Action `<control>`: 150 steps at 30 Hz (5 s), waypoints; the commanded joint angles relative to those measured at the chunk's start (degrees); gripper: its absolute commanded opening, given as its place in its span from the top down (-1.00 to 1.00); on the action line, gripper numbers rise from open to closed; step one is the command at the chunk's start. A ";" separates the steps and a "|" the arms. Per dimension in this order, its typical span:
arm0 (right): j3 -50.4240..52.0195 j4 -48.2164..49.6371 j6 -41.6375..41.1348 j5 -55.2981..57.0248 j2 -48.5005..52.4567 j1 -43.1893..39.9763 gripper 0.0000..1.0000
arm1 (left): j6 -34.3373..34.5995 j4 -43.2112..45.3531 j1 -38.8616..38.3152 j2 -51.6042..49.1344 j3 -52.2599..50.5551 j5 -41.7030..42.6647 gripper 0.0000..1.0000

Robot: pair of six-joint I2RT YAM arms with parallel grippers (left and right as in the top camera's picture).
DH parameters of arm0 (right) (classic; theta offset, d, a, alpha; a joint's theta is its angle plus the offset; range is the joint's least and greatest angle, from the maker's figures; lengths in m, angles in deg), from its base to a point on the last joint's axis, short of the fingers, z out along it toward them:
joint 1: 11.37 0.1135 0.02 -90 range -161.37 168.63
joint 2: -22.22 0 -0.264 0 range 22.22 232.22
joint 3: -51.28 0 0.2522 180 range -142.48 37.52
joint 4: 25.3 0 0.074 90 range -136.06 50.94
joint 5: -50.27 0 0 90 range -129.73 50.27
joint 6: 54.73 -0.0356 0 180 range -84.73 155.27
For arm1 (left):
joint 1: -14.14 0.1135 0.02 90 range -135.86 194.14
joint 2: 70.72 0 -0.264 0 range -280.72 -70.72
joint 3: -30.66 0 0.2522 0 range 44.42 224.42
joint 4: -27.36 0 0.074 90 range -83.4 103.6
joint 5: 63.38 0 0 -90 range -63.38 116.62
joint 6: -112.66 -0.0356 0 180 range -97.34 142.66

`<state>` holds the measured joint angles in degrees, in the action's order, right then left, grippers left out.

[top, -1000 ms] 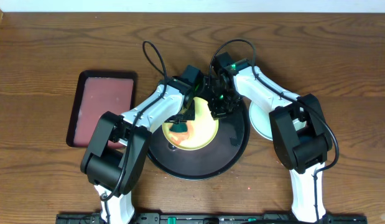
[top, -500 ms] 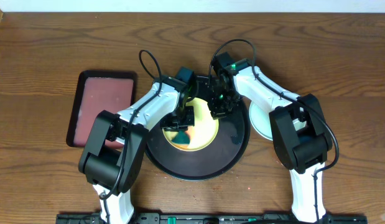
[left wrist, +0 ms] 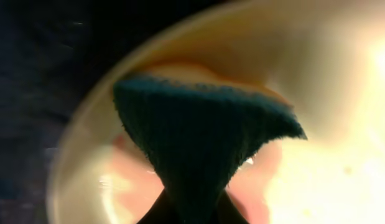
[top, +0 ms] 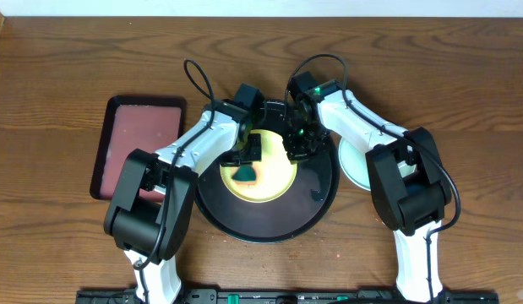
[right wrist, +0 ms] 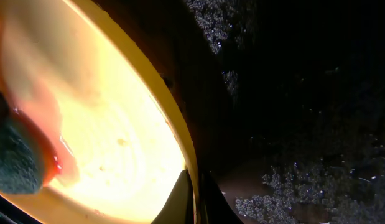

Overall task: Clean dirty plates on tray and stack at the side
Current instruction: 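Scrub the yellow plate with the sponge while the right gripper holds it, then lift the sponge away from the plate with the left gripper, then lift the yellow plate with the right gripper and carry it right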

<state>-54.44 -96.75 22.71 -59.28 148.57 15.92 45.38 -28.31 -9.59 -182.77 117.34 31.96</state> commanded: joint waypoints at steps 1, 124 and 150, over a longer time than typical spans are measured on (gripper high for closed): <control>1.66 0.39 -0.31 2.97 1.38 0.57 0.97 | 3.19 -0.70 1.70 -1.01 -0.55 -12.46 0.85; 0.81 -0.94 -5.27 51.25 -27.91 10.38 0.97 | -6.29 -18.67 11.17 8.33 17.07 -2.19 0.85; 0.81 -11.54 -19.21 104.98 -29.62 34.29 0.98 | -6.32 -18.60 11.17 8.33 16.02 -2.19 0.85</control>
<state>-53.19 -108.29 5.88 37.44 120.66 49.05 38.93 -46.78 1.45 -174.44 133.80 30.70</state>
